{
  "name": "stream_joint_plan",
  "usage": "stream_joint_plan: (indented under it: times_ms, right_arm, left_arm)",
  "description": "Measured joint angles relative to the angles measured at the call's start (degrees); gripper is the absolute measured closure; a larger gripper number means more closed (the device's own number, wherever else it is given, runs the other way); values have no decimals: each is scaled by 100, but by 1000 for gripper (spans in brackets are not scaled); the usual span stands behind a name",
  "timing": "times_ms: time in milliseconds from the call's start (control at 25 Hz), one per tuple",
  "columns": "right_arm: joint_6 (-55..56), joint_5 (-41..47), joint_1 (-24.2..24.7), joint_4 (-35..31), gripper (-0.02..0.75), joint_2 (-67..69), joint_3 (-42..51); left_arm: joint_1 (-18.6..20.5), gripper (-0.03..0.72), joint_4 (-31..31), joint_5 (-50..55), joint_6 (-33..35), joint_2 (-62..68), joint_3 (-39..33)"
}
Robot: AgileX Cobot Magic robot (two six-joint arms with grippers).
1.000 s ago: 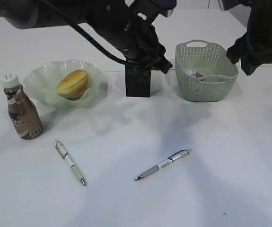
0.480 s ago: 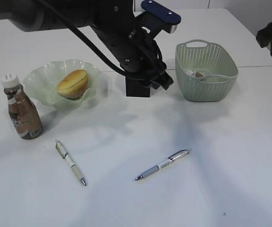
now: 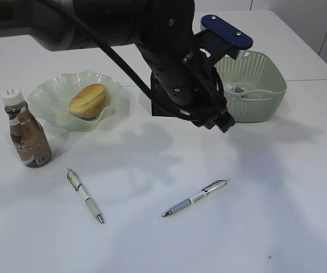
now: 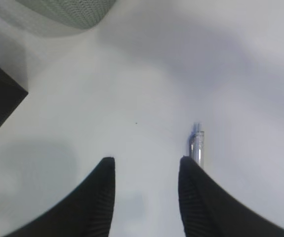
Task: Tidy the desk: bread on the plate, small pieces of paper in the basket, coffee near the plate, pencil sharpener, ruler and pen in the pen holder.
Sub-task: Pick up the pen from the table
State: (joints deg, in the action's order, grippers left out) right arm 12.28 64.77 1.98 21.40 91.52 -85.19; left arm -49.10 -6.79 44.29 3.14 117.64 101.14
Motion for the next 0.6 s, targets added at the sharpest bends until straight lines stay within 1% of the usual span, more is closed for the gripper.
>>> stream_joint_plan:
  times_ms: [120,200,240,320,440,520,600]
  right_arm:
    - [180,0,305,-10,396,0,0]
    - [180,0,305,-10,396,0,0]
    - [522,53,605,-71,398,0,9]
    - [638,75,627,-129,398,10,51]
    - [665,147,627,-499,399,77,194]
    - [417,415,627,-809,400,216,244]
    - [26,514,627,-957,400,367,259]
  left_arm:
    - [-94,391,44,174,0,0,0]
    - [-106,391,68,314,-9,0,0]
    - [-106,391,69,382,-9,0,0]
    - [-106,391,93,505,-9,0,0]
    - [-106,391,93,663,-9,0,0]
    - [-106,391,93,757,-9,0,0]
    - [-106,391,102,805,-9,0,0]
